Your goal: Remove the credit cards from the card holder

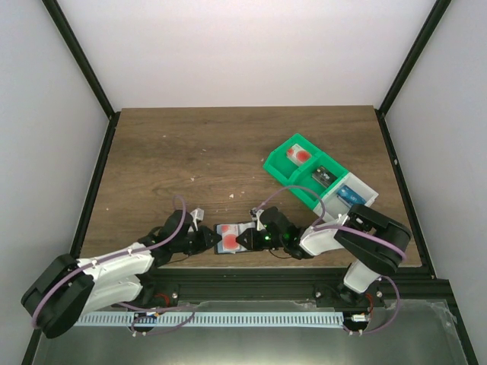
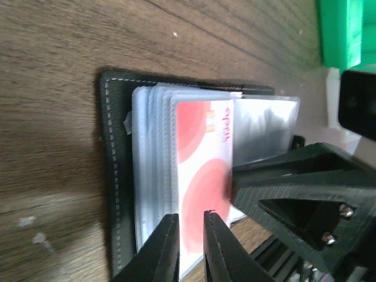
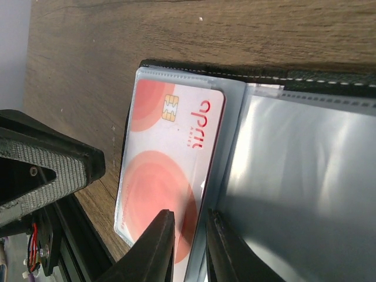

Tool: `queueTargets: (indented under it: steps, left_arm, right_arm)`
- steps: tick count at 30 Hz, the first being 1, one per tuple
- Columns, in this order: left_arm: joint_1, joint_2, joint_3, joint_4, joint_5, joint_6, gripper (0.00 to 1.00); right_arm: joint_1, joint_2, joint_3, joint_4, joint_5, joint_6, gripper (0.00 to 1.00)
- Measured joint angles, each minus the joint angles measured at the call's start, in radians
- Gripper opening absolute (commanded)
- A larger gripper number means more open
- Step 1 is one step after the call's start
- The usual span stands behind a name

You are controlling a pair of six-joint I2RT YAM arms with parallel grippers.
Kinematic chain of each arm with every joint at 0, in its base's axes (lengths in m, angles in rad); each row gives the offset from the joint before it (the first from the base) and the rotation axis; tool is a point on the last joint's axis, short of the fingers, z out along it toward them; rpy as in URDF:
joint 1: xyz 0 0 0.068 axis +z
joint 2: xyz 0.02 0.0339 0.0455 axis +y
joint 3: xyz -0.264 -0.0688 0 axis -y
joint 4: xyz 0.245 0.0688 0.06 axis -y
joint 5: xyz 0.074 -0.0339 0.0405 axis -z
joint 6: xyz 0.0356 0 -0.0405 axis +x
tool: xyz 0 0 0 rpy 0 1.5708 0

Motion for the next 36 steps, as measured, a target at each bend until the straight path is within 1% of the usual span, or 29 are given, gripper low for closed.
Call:
queueTargets:
  steps: [1,2,10,14,18,23,32,36]
  left_arm:
    - [0.0,0.003,-0.001,0.015,0.006,-0.002,0.02]
    - [-0.001,0.009,-0.002,0.034,0.014,-0.006,0.0]
    - [-0.003,0.138,-0.008,0.116,0.032,-0.005,0.0]
    - [-0.002,0.169,-0.029,0.197,0.042,-0.01,0.0]
    - [-0.002,0.18,-0.037,0.233,0.045,-0.011,0.0]
    - [-0.003,0.18,-0.038,0.234,0.042,-0.011,0.0]
    - [-0.003,0.205,-0.043,0.27,0.043,-0.01,0.0]
    - [-0.004,0.224,-0.044,0.297,0.043,-0.01,0.0]
  right_arm:
    - [0.0,0.0,0.0,0.0,0.0,0.0,0.17]
    - [0.0,0.0,0.0,0.0,0.0,0.0,0.17]
    - [-0.003,0.004,0.0,0.004,-0.003,0.0,0.17]
    - [-0.007,0.008,-0.001,0.006,-0.009,0.0,0.16]
    - [-0.012,0.008,-0.003,0.007,-0.014,0.003,0.1]
    - [-0.023,0.006,-0.015,0.021,-0.019,0.012,0.01]
    - [-0.046,-0.03,-0.047,0.045,-0.045,0.011,0.02]
    - [-0.06,-0.036,-0.053,0.044,-0.058,0.002,0.04]
